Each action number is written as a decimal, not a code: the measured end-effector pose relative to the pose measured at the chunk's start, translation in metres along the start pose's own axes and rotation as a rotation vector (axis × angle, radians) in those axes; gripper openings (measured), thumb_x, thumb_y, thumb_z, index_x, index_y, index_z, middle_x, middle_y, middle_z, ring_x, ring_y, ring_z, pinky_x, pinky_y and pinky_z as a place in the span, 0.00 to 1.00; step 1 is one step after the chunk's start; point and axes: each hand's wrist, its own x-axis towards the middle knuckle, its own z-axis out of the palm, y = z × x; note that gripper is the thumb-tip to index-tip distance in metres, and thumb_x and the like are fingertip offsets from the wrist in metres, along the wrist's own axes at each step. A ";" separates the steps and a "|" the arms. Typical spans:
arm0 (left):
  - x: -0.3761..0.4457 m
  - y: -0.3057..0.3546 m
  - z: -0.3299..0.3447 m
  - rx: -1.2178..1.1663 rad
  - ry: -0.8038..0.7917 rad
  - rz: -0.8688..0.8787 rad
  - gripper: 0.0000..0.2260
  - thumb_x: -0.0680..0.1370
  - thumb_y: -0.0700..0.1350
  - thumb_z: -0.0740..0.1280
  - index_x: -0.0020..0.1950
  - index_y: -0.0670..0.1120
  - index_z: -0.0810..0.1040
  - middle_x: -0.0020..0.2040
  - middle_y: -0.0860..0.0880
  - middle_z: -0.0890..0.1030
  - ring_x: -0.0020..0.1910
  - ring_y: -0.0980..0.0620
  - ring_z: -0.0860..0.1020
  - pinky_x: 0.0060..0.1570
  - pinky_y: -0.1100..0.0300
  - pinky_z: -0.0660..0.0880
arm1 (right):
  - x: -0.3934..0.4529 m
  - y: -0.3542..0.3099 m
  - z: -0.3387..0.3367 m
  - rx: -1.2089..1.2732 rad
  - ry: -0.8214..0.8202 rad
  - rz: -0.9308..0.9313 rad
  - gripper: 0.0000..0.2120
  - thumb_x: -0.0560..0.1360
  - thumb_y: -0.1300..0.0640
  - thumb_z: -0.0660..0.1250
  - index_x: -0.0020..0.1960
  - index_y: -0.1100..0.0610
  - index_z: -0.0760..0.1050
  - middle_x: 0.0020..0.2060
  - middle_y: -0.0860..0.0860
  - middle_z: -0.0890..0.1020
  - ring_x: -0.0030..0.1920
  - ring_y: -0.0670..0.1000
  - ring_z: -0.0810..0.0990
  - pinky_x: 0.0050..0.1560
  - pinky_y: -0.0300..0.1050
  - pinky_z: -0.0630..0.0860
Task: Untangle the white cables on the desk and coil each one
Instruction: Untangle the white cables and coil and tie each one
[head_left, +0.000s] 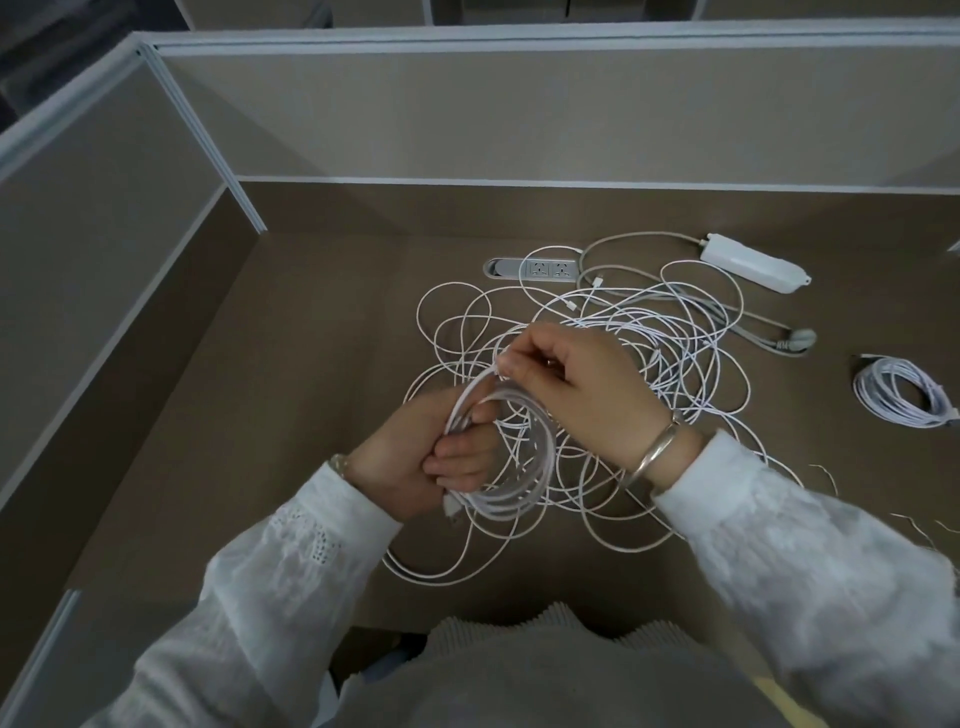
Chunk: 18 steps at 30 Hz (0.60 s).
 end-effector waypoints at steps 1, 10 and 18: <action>0.000 -0.001 -0.001 -0.028 -0.042 -0.021 0.19 0.81 0.51 0.53 0.32 0.48 0.70 0.18 0.55 0.59 0.15 0.59 0.54 0.18 0.66 0.51 | 0.000 0.003 0.001 -0.005 -0.003 0.010 0.08 0.76 0.52 0.67 0.43 0.56 0.80 0.33 0.48 0.81 0.36 0.46 0.76 0.35 0.30 0.67; -0.010 0.015 -0.037 -0.233 -0.196 -0.004 0.17 0.79 0.53 0.64 0.33 0.48 0.69 0.23 0.54 0.58 0.18 0.57 0.56 0.19 0.65 0.54 | -0.004 0.058 -0.010 0.286 0.001 0.219 0.05 0.73 0.58 0.71 0.41 0.56 0.75 0.26 0.48 0.76 0.26 0.42 0.70 0.30 0.32 0.67; -0.044 0.048 -0.105 -0.562 -0.170 0.232 0.26 0.85 0.54 0.47 0.41 0.38 0.72 0.28 0.48 0.64 0.26 0.51 0.64 0.30 0.58 0.62 | -0.034 0.111 -0.022 0.053 -0.119 0.255 0.04 0.71 0.56 0.72 0.40 0.51 0.78 0.32 0.46 0.82 0.31 0.43 0.79 0.39 0.43 0.76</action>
